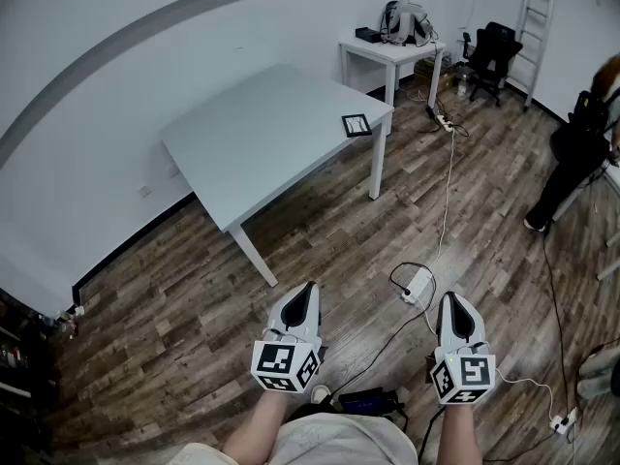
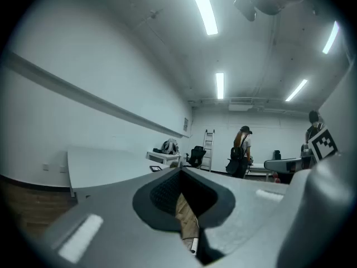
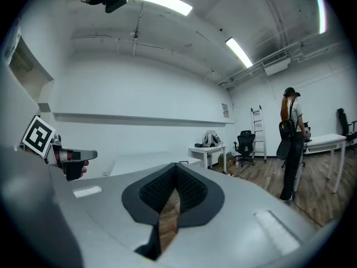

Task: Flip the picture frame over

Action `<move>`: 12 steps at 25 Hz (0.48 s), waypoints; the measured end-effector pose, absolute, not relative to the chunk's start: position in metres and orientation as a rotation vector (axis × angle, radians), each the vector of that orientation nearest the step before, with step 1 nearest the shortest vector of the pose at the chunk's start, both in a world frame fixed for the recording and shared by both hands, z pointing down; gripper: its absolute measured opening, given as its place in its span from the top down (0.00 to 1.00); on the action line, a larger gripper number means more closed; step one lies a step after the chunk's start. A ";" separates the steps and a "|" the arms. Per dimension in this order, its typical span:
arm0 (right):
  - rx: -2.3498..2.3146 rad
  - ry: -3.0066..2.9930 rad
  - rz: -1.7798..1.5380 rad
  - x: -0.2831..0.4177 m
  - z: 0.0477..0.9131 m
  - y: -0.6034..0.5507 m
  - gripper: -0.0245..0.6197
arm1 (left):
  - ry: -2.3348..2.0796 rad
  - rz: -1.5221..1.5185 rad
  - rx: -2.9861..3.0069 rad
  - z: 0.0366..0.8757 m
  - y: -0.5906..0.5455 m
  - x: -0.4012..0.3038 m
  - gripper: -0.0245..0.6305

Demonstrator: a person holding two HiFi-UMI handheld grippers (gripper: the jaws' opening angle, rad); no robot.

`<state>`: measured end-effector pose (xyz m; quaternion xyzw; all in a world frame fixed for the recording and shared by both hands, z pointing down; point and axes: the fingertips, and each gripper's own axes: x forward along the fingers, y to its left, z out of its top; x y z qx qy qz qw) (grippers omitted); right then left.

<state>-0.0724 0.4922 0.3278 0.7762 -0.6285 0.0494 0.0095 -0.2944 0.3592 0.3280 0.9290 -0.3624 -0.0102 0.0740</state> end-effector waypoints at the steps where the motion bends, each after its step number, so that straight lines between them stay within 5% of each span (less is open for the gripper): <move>1: 2.423 -1.961 0.151 -0.071 0.328 0.493 0.93 | -1.088 -0.031 2.789 0.328 0.360 -0.293 0.96; 12: 2.427 -1.955 0.156 -0.056 0.332 0.499 0.93 | -1.078 -0.043 2.775 0.328 0.367 -0.278 0.96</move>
